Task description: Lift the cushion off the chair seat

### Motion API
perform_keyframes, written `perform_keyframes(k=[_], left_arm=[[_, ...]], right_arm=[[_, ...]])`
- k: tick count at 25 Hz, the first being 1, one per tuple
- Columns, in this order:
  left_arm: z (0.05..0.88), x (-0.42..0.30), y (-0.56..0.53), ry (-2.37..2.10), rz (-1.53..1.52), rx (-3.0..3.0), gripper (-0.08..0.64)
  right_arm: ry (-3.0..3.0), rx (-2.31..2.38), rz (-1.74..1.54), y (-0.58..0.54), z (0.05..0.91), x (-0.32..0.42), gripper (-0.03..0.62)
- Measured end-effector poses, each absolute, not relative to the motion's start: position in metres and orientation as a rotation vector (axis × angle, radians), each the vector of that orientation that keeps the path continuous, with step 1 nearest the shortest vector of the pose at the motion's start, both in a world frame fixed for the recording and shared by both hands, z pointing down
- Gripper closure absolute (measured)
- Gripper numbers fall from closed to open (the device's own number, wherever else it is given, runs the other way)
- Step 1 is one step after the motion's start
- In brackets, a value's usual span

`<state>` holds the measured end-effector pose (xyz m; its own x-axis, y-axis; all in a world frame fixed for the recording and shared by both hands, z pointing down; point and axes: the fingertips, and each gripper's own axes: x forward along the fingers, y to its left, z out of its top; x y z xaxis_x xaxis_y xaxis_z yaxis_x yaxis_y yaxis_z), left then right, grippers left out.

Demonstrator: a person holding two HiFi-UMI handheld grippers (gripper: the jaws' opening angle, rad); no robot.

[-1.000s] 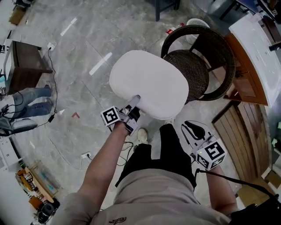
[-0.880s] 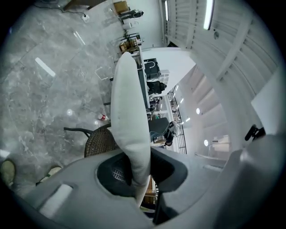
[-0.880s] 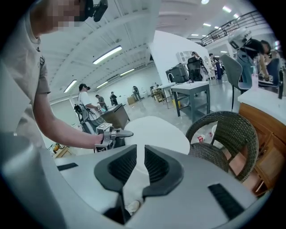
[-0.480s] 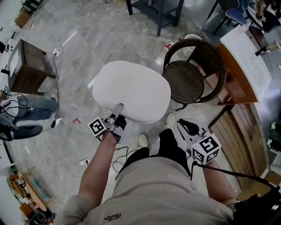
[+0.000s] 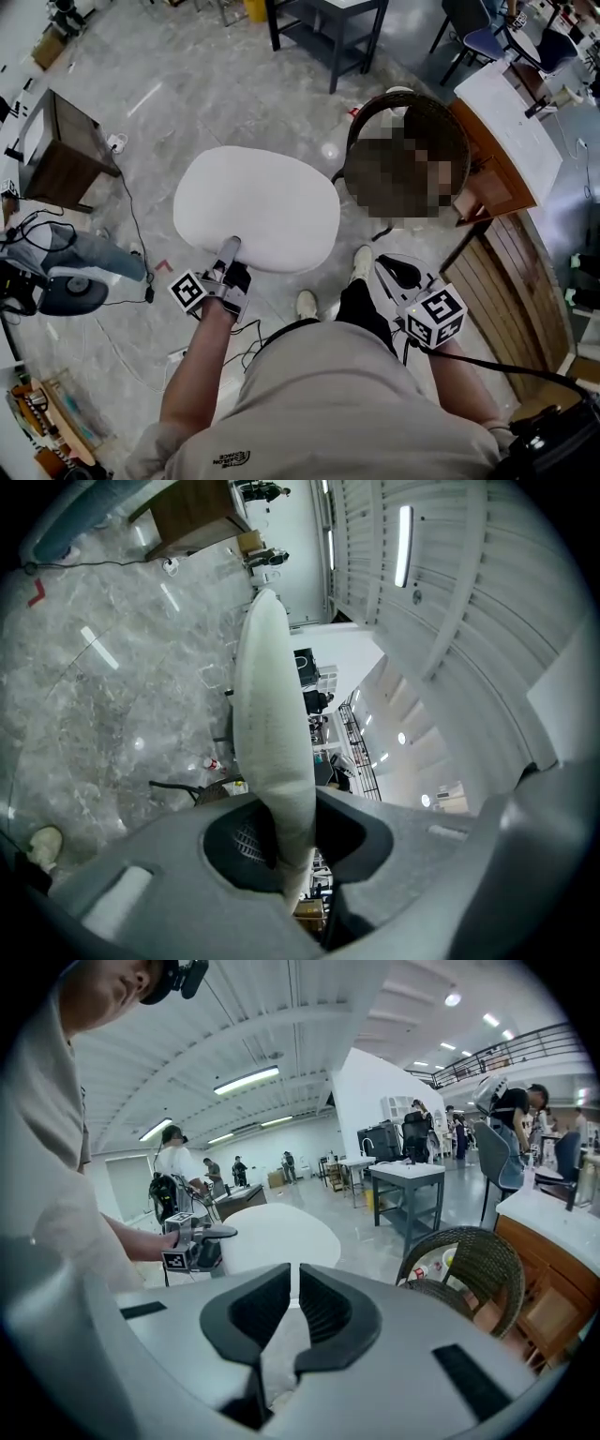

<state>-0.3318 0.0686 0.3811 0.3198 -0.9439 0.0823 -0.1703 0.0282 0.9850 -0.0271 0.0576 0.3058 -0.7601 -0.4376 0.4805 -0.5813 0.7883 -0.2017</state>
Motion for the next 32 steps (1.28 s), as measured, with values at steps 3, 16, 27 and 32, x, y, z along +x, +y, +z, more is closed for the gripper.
perform_keyframes(k=[3, 16, 27, 32], left_arm=[[0.376, -0.337, 0.090, -1.096, -0.832, 1.428, 0.491], [0.366, -0.339, 0.134, -1.070, -0.818, 1.439, 0.491], [0.369, -0.343, 0.156, -1.065, -0.808, 1.439, 0.491], [0.370, -0.341, 0.156, -1.056, -0.797, 1.443, 0.491]], right_arm=[[-2.569, 0.784, 0.462, 0.072, 0.300, -0.030, 0.555], [-2.574, 0.824, 0.432, 0.108, 0.287, -0.034, 0.565], [-2.570, 0.839, 0.409, 0.125, 0.287, -0.036, 0.572], [-2.568, 0.849, 0.410, 0.127, 0.287, -0.037, 0.574]])
